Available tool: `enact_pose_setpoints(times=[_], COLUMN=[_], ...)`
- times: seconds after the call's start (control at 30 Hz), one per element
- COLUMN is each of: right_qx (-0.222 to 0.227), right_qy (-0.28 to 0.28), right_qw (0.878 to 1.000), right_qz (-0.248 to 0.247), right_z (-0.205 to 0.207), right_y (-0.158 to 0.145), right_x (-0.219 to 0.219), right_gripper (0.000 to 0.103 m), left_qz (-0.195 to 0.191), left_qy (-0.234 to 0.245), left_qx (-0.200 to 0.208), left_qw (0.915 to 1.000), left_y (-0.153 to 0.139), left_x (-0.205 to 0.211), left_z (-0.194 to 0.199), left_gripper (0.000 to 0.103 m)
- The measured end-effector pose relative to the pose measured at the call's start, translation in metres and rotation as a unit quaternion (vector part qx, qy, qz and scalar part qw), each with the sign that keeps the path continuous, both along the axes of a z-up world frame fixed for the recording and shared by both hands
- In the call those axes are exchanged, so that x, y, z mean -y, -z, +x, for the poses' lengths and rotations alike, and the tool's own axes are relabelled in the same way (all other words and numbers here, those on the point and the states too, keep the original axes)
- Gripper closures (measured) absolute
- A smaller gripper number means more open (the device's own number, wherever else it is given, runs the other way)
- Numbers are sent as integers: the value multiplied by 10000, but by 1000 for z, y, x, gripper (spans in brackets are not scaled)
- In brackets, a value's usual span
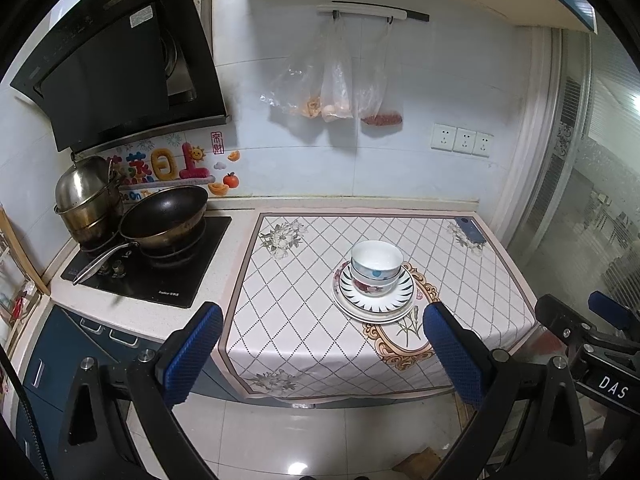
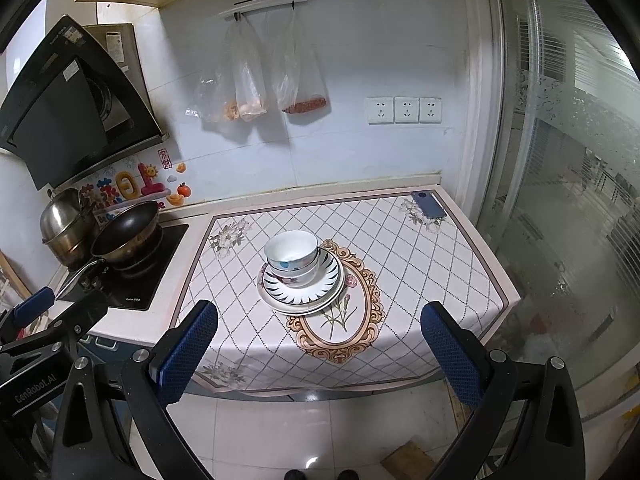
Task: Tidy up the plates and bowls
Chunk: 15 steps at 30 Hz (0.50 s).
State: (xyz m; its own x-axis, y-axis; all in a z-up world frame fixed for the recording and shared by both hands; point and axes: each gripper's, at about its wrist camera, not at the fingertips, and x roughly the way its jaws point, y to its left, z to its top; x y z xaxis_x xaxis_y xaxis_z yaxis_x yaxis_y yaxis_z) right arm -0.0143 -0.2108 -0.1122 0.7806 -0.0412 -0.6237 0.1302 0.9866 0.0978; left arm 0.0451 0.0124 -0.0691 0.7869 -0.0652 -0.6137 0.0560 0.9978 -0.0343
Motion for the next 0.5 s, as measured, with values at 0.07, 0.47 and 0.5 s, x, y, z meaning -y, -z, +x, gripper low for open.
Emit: enact_pose_setpoints(times=[0.07,0.47,0.5], right_qx=[-4,-23,-23], right_qy=[3,74,76], right_qw=[10000,10000,10000], right_qz=[1,18,20], right_z=[0,0,0], right_y=[1,5,5], right_x=[0,4,4], right_gripper=[0,0,0], left_qz=[-9,7,16], left_qy=[-2,14,22], left_qx=[-4,2,8], left_qw=[10000,10000,10000], left_y=[0,1,1], left_x=[0,0,0], left_z=[0,3,3], left_gripper=[0,0,0])
